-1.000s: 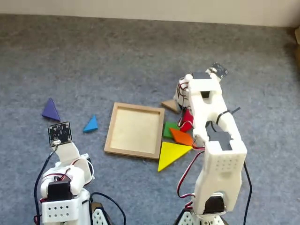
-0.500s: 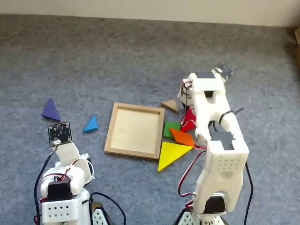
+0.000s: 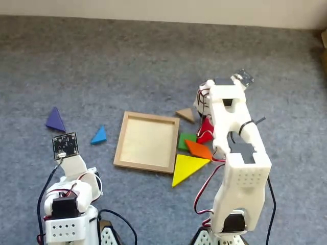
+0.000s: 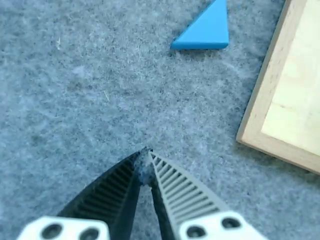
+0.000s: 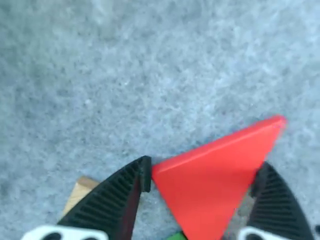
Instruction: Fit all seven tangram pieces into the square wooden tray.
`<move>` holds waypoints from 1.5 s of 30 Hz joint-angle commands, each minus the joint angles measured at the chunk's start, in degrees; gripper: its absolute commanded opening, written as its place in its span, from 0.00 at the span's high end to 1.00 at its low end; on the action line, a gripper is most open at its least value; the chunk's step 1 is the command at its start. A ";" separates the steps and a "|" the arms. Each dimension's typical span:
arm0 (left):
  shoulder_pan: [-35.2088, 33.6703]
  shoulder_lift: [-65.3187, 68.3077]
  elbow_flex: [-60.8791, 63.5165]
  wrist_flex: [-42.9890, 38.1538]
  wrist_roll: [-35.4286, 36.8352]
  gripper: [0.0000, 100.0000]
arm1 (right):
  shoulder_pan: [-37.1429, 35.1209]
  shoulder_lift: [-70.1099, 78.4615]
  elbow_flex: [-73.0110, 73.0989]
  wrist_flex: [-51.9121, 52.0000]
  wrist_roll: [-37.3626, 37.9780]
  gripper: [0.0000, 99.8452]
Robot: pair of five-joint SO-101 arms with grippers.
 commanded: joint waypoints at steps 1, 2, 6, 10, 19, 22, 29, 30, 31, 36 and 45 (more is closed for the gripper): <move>0.66 -2.42 1.10 0.18 0.44 0.99 | 0.75 -1.10 -2.68 0.31 -0.44 0.78; 0.66 -2.42 1.10 0.18 0.44 0.99 | 0.75 -1.19 -2.68 0.31 -0.44 0.78; 0.66 -2.42 1.10 0.18 0.44 0.99 | 0.66 -1.54 -3.12 3.21 -0.18 0.78; 0.66 -2.42 1.10 0.18 0.44 0.99 | 0.31 -2.59 -5.41 7.96 -0.09 0.78; 0.48 -2.42 1.10 0.18 0.44 0.99 | -0.84 -6.81 -7.52 8.40 6.68 0.78; 0.48 -2.42 1.10 0.18 0.44 0.99 | -1.10 -7.52 -7.52 8.40 6.68 0.78; 0.48 -2.42 1.10 0.18 0.44 0.99 | -0.84 -5.49 -7.34 8.13 6.33 0.78; 0.48 -2.42 1.10 0.18 0.44 0.99 | -0.84 -4.79 -7.43 7.96 6.33 0.78; 0.48 -2.42 1.10 0.18 0.44 0.99 | -0.84 -4.09 -7.52 7.87 6.33 0.78; 0.48 -2.42 1.10 0.18 0.44 0.99 | -0.84 -0.04 -7.78 8.22 6.24 0.74; 0.48 -2.42 1.10 0.18 0.44 0.99 | -0.84 1.45 -7.43 8.40 6.24 0.66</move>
